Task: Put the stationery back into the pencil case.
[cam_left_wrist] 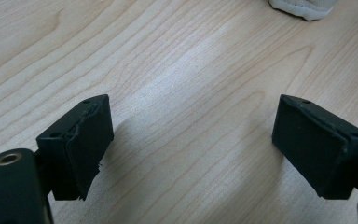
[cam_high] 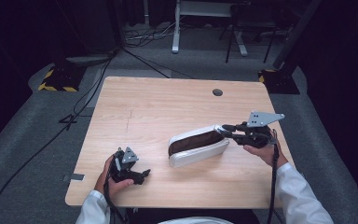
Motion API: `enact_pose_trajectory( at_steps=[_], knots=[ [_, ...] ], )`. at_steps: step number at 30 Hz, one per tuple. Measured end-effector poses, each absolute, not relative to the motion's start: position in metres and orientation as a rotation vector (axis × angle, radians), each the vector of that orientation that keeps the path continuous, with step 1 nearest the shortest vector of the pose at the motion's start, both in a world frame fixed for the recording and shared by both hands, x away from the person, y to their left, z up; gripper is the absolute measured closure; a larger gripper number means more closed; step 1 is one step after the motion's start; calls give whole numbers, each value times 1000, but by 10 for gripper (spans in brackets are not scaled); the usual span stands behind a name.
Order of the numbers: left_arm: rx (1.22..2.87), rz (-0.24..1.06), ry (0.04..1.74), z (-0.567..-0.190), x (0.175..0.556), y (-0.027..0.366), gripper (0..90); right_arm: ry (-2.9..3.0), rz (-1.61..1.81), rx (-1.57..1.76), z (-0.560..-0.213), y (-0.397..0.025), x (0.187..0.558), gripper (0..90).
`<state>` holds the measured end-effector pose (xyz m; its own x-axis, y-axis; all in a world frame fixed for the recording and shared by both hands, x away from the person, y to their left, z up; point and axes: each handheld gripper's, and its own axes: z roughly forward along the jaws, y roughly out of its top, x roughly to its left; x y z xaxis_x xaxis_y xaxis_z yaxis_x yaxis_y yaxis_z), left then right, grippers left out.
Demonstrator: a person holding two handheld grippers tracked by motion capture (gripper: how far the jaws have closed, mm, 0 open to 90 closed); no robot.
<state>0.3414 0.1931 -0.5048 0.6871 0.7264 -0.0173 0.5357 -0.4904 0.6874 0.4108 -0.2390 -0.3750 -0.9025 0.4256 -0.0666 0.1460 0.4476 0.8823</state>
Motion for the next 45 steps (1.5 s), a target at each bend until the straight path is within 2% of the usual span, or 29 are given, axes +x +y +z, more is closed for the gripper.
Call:
enact_pose_trajectory(
  at_steps=[24, 45],
  knots=[
    [2215, 361, 963, -505, 341, 193, 129, 2580, 1345, 417, -399, -201, 427, 734],
    [2215, 360, 963, -505, 341, 193, 129, 2596, 1313, 458, -408, -198, 434, 722]
  ],
)
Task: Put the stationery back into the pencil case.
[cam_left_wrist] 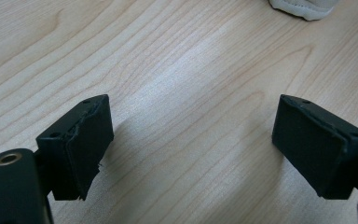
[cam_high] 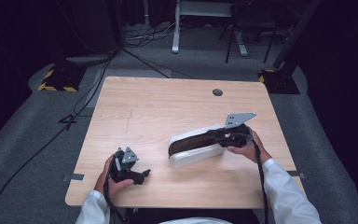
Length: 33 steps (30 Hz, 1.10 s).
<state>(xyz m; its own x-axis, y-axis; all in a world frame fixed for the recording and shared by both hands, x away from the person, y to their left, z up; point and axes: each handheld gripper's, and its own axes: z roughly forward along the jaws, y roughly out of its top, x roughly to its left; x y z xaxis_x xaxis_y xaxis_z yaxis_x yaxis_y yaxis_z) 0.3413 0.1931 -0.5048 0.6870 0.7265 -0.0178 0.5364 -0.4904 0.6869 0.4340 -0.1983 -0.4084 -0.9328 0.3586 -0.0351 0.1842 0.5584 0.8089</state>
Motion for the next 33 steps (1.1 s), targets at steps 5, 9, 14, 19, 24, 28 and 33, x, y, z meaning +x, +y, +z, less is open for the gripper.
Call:
enact_pose_trajectory(
  at_steps=[5, 9, 14, 19, 24, 28, 33],
  knots=[
    [2215, 360, 963, -505, 341, 193, 129, 2586, 1326, 463, -408, -199, 433, 713],
    [2215, 360, 963, -505, 341, 193, 129, 2578, 1331, 467, -408, -201, 433, 703],
    [2215, 360, 963, -505, 341, 193, 129, 2563, 1332, 473, -407, -205, 431, 681],
    [2215, 361, 963, -505, 341, 193, 129, 2545, 1320, 489, -404, -209, 429, 662],
    [2215, 360, 963, -505, 341, 193, 130, 2526, 1306, 506, -401, -216, 427, 615],
    [2215, 361, 962, -505, 341, 193, 129, 2509, 1287, 527, -400, -221, 424, 566],
    [2215, 361, 963, -505, 341, 193, 129, 2484, 1267, 560, -397, -228, 423, 499]
  ],
)
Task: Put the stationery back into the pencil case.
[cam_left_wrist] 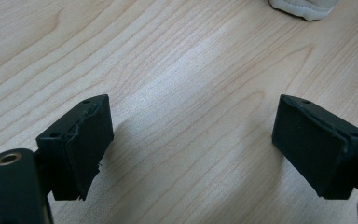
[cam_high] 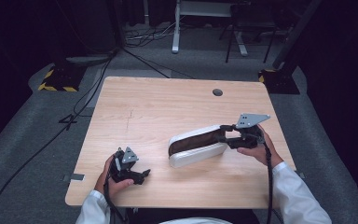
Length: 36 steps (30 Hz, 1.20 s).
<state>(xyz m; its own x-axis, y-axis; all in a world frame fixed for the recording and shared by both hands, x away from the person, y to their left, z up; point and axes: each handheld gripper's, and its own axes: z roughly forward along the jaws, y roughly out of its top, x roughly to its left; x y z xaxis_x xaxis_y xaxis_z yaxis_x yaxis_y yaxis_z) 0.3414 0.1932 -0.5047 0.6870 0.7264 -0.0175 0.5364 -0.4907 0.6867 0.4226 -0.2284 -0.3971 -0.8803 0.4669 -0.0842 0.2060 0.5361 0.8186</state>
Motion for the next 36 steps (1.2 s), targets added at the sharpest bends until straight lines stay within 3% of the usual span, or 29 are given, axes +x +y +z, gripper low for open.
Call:
enact_pose_trajectory(
  at_steps=[15, 36],
  knots=[
    [2214, 360, 963, -505, 341, 193, 129, 2423, 1189, 619, -391, -252, 414, 331],
    [2215, 358, 963, -505, 342, 193, 129, 2383, 1123, 687, -394, -293, 398, 311]
  ],
)
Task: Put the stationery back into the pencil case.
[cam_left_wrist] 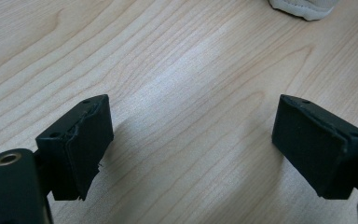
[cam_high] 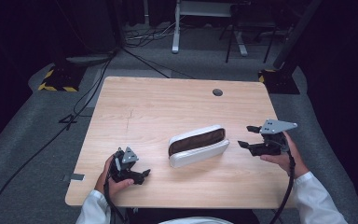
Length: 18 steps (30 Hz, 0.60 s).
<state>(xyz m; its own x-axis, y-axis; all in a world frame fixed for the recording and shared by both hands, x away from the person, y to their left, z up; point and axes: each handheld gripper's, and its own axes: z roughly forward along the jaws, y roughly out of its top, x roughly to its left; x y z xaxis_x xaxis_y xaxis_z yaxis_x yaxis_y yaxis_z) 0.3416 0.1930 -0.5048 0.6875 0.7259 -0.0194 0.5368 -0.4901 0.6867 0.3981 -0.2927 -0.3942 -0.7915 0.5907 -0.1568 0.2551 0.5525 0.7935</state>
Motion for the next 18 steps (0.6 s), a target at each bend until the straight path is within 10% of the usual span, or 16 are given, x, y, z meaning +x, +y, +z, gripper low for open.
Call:
enact_pose_trajectory(
  at_steps=[18],
  knots=[
    [2214, 358, 966, -505, 342, 193, 127, 2365, 1020, 794, -419, -324, 387, 313]
  ],
)
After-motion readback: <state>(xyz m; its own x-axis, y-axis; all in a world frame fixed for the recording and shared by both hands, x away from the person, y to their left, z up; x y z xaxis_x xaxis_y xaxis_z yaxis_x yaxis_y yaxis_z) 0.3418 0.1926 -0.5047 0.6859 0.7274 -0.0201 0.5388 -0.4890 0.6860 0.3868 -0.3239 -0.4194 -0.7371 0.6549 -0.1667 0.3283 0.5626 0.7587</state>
